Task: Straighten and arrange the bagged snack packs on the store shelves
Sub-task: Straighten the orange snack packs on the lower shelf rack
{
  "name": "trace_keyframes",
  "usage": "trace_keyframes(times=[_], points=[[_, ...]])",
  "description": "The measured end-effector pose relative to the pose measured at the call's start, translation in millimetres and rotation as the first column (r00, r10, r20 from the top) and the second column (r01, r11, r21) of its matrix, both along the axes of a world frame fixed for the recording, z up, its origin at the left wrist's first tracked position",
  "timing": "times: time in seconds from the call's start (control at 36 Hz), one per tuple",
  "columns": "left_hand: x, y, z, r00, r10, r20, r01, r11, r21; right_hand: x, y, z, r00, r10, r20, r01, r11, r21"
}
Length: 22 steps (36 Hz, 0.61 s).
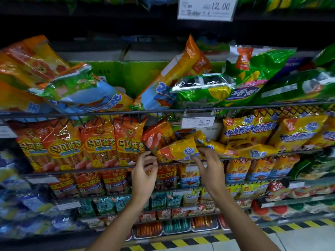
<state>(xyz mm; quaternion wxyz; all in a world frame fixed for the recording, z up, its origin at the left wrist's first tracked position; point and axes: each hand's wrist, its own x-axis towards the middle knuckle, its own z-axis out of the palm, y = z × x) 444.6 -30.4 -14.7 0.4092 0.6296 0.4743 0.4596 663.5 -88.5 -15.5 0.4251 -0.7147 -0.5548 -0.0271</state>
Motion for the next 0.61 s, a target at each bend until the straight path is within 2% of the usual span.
trace_keyframes(times=[0.14, 0.31, 0.39, 0.47, 0.53, 0.61], points=[[-11.6, 17.3, 1.7, 0.991, -0.044, -0.130, 0.043, 0.999, -0.007, -3.5, 0.5, -1.9, 0.999, -0.037, 0.017, 0.038, 0.998, -0.041], [-17.5, 34.9, 13.0, 0.978, -0.042, -0.206, 0.066, 0.992, 0.112, -12.7, -4.3, 1.4, 0.997, -0.062, 0.049, 0.065, 0.996, -0.060], [-19.1, 44.0, 13.5, 0.978, -0.044, -0.202, 0.075, 0.986, 0.151, -19.1, -6.0, 5.6, 0.998, -0.060, 0.030, 0.062, 0.996, -0.069], [-19.4, 51.3, 11.0, 0.981, -0.042, -0.187, 0.071, 0.987, 0.147, -32.0, -6.8, 15.6, 0.999, 0.017, -0.049, -0.019, 0.999, -0.037], [-17.3, 53.9, 11.7, 0.981, -0.027, -0.194, 0.057, 0.987, 0.152, -42.2, -3.9, 20.4, 0.997, 0.059, -0.042, -0.061, 0.998, -0.036], [-14.1, 53.4, 13.2, 0.985, -0.019, -0.170, 0.046, 0.987, 0.156, -48.5, 4.7, 23.0, 0.998, 0.004, -0.056, -0.008, 0.998, -0.065]])
